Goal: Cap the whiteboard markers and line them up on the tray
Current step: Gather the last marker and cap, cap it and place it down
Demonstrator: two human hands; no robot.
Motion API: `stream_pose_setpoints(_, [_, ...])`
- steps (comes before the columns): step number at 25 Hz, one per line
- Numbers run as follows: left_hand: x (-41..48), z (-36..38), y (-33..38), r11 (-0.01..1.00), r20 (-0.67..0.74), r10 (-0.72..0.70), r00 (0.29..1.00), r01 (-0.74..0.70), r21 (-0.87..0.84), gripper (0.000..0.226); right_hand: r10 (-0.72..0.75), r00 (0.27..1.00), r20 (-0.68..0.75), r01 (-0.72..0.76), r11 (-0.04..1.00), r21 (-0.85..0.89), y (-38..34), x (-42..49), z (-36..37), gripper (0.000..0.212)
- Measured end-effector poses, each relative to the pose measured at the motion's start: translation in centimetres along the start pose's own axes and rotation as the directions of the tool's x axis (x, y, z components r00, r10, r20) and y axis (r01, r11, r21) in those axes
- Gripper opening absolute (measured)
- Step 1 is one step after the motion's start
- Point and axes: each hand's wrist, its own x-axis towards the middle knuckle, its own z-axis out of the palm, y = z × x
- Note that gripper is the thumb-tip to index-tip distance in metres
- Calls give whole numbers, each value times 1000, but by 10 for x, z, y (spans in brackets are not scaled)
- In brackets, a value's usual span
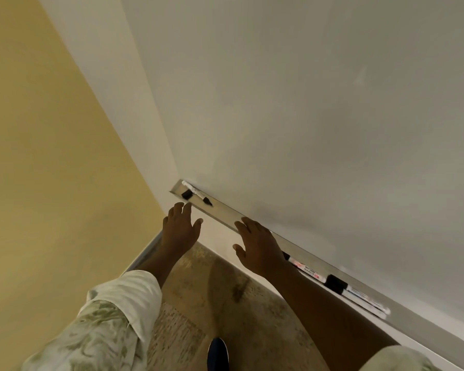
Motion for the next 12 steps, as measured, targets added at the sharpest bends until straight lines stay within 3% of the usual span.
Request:
stream_pose_setpoints(7, [52, -13, -8, 1000, -86, -25, 996, 26, 8, 30, -49, 999, 23, 50, 998, -33, -28, 53, 8, 50])
stream_pose_setpoints(12, [77, -8, -9, 998, -103, -54, 993, 58, 32, 21, -83, 996, 43, 85, 996, -35, -44, 91, 6, 50])
